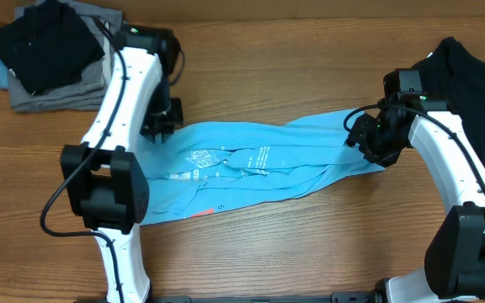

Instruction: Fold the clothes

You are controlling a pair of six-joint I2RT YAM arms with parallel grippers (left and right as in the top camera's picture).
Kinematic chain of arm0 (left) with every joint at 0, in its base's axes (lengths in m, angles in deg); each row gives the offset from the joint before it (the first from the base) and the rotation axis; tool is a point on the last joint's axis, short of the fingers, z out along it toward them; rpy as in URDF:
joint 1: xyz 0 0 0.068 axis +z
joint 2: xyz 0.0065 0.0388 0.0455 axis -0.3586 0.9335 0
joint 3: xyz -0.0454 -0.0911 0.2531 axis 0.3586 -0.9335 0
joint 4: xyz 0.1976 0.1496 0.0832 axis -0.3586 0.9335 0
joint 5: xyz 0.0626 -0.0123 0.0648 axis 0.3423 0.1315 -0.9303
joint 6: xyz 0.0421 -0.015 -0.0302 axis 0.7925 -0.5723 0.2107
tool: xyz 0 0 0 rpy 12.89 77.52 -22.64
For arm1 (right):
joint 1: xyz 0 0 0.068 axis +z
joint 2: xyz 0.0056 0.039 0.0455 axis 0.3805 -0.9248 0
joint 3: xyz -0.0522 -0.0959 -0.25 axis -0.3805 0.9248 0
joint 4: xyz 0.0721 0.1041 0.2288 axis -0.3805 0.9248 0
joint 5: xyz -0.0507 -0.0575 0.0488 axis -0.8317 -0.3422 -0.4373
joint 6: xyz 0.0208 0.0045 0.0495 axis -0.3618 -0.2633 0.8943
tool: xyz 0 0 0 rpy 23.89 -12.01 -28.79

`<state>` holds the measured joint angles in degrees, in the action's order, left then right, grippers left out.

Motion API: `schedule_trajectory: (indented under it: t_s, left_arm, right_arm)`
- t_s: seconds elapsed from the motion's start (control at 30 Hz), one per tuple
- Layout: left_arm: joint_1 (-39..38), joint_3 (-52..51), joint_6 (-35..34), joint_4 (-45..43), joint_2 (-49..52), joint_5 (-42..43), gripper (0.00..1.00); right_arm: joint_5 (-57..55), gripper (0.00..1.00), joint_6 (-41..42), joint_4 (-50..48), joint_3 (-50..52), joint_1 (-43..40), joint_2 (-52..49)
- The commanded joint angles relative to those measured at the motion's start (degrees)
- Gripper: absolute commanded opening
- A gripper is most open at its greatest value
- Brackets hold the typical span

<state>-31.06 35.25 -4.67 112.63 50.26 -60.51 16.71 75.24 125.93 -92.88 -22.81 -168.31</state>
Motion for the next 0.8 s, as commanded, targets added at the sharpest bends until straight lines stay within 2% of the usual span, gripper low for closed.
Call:
schedule_trajectory:
  t_s: [0.0, 0.13, 0.23, 0.33, 0.5, 0.6, 0.63, 0.7, 0.77]
  left_arm:
    - [-3.3, -5.7, -0.2, 0.3, -0.7, 1.6, 0.20]
    - [-6.3, -11.6, -4.2, 0.2, -1.2, -3.2, 0.20]
    - [-6.8, -12.6, -6.6, -1.6, -1.2, -8.1, 0.26]
    - [-4.8, -12.2, -6.4, -6.0, -1.2, -7.5, 0.32]
    - [4.3, -12.0, -1.9, -12.7, -1.2, 1.2, 0.34]
    - [11.1, -12.1, 3.6, -16.0, -1.2, 8.5, 0.43]
    - [14.6, -12.0, 6.9, -17.9, -1.2, 12.9, 0.51]
    - [16.9, -12.0, 9.7, -19.1, -1.2, 15.0, 0.56]
    - [18.8, -12.1, 10.2, -19.9, -1.2, 15.3, 0.57]
  right_arm:
    - [-0.1, 0.57, 0.4, -0.1, 0.2, 0.0, 0.5]
    - [-0.1, 0.57, 0.4, 0.0, 0.3, 0.0, 0.5]
    - [-0.1, 0.59, 0.4, -0.7, 0.2, 0.0, 0.5]
    - [-0.1, 0.61, 0.4, -1.1, 0.2, 0.0, 0.5]
    - [-0.7, 0.64, -0.1, -0.6, 0.3, 0.0, 0.5]
    - [-1.7, 0.66, -0.2, -0.6, 0.2, 0.0, 0.5]
    - [-1.8, 0.66, -0.2, -0.8, 0.2, 0.0, 0.4]
    - [-1.8, 0.66, -0.2, -1.0, 0.2, 0.0, 0.0]
    - [-1.8, 0.66, -0.2, -1.3, 0.2, 0.0, -0.5]
